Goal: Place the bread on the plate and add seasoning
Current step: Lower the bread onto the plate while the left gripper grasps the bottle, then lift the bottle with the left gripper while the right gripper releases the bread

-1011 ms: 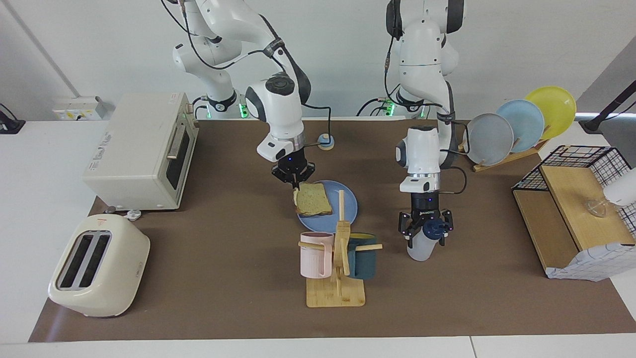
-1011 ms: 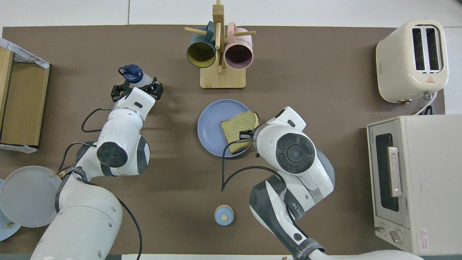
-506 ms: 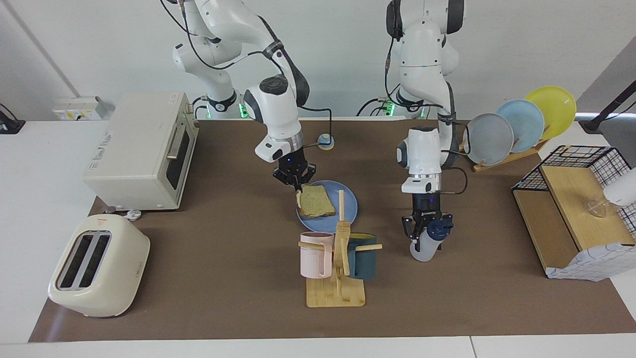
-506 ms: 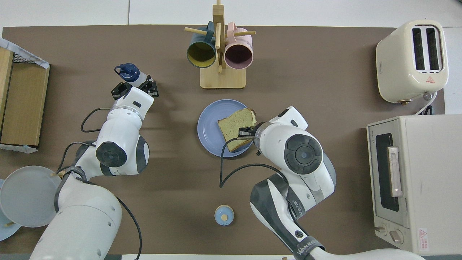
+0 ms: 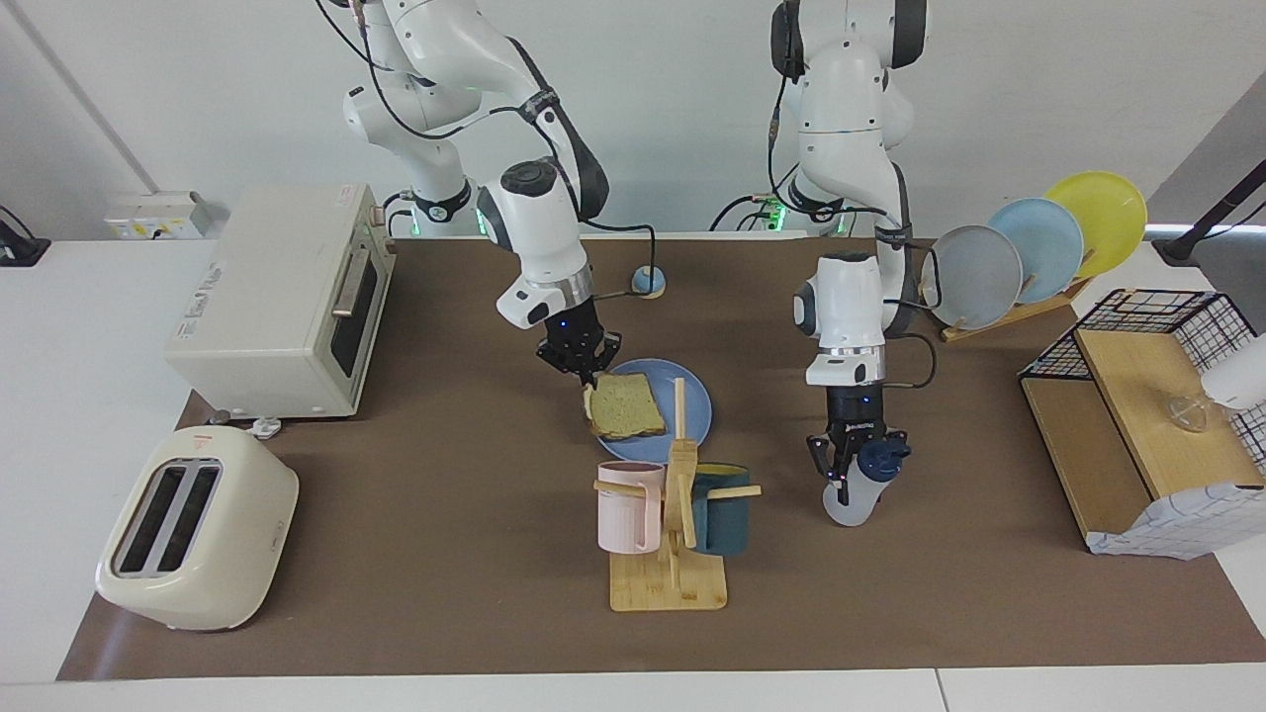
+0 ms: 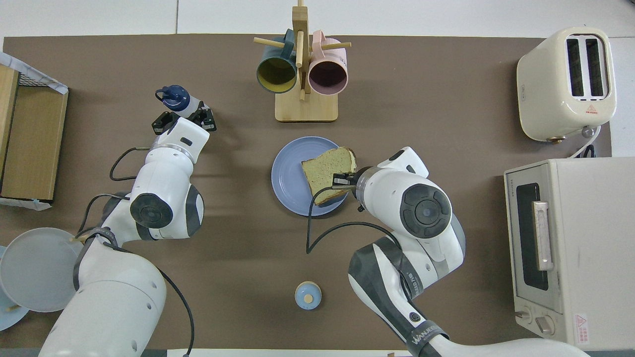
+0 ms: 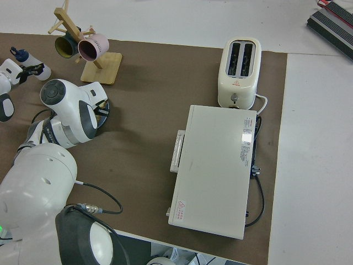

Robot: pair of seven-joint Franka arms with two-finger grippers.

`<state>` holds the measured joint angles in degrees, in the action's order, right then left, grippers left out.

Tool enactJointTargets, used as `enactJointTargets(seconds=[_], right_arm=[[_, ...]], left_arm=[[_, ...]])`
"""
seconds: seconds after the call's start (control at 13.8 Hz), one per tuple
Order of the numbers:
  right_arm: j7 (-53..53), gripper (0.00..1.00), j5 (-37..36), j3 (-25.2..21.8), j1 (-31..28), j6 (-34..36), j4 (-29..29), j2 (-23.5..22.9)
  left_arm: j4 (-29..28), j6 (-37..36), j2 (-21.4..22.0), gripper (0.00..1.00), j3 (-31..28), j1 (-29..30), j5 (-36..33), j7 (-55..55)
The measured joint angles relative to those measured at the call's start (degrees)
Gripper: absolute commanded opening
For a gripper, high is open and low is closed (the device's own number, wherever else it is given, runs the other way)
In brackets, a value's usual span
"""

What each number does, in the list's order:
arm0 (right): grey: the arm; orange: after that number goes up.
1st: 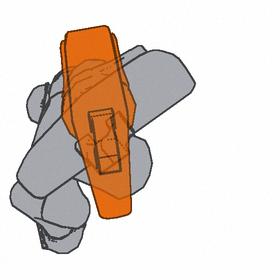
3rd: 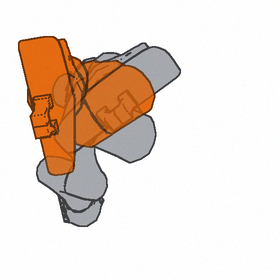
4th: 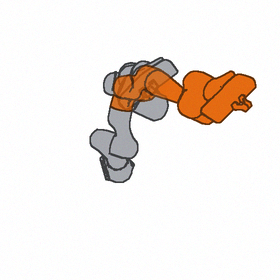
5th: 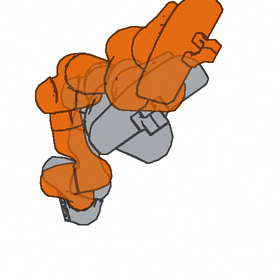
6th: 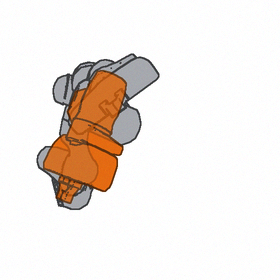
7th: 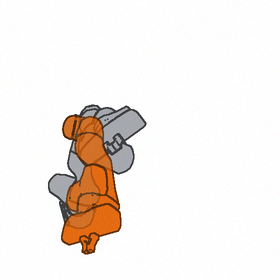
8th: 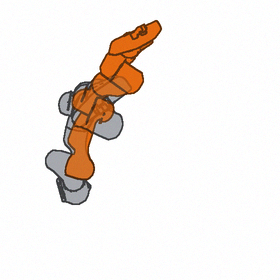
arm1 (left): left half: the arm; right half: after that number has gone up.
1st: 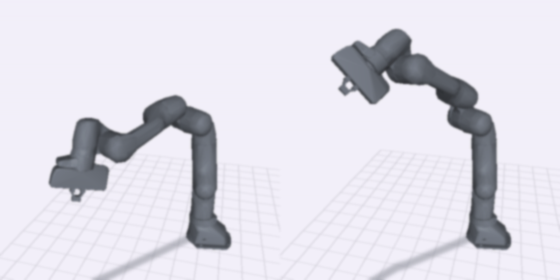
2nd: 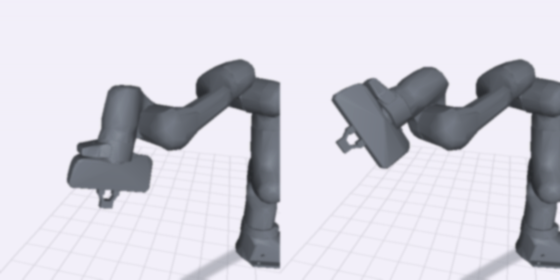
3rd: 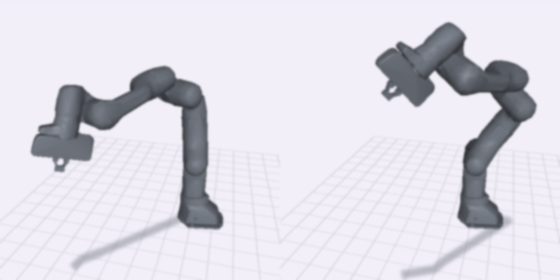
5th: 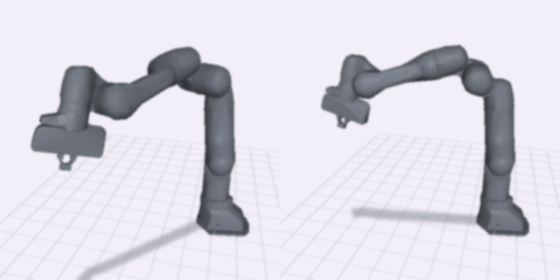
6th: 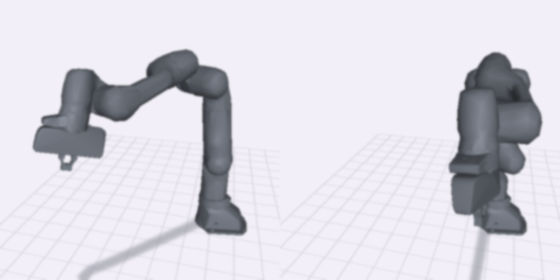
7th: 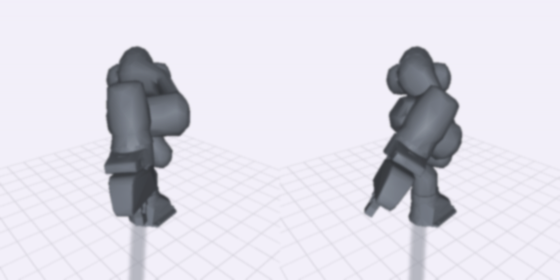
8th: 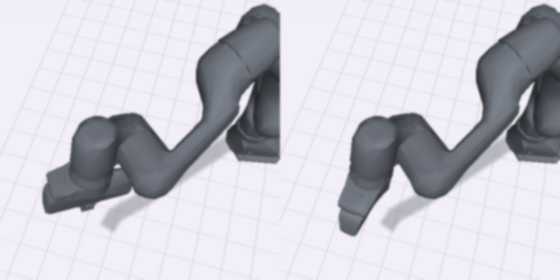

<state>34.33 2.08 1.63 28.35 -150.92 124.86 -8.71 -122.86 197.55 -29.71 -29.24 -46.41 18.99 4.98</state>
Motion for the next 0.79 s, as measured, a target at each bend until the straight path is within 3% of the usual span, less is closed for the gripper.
enactJointTargets(seconds=[0.07,0.14,0.22,0.29,0.36,0.79], right_arm=[[0.00,0.08,0.18,0.00,0.00,-0.03,0.14,0.00],[0.00,0.27,0.44,0.00,0.00,-0.04,0.20,0.01],[0.00,0.56,1.18,0.01,0.00,-0.04,0.23,0.02],[0.00,0.91,1.91,0.01,0.00,-0.04,0.23,0.05],[0.00,1.00,2.38,0.04,0.00,-0.07,0.23,0.10],[0.02,1.00,2.80,0.21,0.52,-0.20,-0.52,0.68]], left_arm=[[0.86,-1.47,0.07,0.00,0.00,0.44,-0.88,0.00],[1.94,-3.73,0.38,0.00,0.00,0.90,-1.74,0.00],[3.41,-6.85,0.99,0.00,-0.03,1.37,-2.35,0.00],[5.23,-10.38,1.71,0.00,-0.03,1.75,-2.68,0.00],[7.14,-13.98,2.46,0.00,-0.05,1.97,-2.87,0.00],[12.17,-24.62,5.00,0.00,-0.11,3.02,-3.16,-0.06]])
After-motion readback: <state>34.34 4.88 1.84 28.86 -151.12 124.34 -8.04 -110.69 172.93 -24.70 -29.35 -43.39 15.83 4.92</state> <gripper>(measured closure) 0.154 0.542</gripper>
